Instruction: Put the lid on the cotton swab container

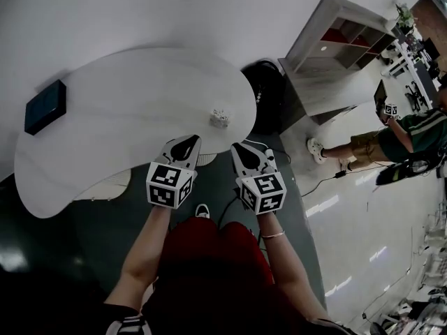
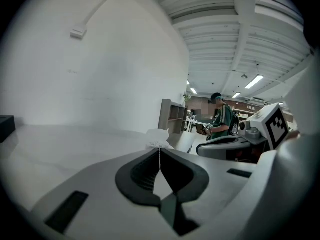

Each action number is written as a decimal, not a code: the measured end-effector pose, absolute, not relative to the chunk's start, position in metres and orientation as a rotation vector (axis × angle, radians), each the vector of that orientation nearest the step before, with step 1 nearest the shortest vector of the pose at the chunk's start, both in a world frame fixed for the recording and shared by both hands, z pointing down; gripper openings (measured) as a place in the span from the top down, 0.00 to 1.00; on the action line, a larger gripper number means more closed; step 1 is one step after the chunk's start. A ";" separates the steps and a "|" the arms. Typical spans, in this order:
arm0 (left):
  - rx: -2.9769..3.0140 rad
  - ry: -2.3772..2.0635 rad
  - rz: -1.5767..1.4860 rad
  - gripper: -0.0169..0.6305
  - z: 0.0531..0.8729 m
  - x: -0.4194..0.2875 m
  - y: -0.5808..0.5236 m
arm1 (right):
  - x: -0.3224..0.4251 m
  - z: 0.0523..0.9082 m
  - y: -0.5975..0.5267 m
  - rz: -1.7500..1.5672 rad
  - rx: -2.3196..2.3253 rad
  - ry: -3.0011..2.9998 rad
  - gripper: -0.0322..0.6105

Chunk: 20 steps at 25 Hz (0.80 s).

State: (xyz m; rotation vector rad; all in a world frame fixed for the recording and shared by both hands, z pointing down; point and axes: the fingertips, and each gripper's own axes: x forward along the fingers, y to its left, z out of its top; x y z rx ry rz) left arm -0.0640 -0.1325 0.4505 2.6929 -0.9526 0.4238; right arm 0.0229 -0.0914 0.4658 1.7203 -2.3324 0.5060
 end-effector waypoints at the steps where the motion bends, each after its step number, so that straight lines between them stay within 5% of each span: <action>1: 2.692 -0.948 0.423 0.93 0.451 -0.063 -0.133 | 0.024 0.467 -0.092 0.510 1.720 -2.329 0.92; 11: 2.662 -0.965 0.420 0.93 0.457 -0.060 -0.140 | 0.036 0.477 -0.103 0.529 1.698 -2.274 0.91; 20: 2.618 -1.053 0.412 0.93 0.456 -0.052 -0.155 | 0.043 0.484 -0.127 0.558 1.552 -2.336 0.78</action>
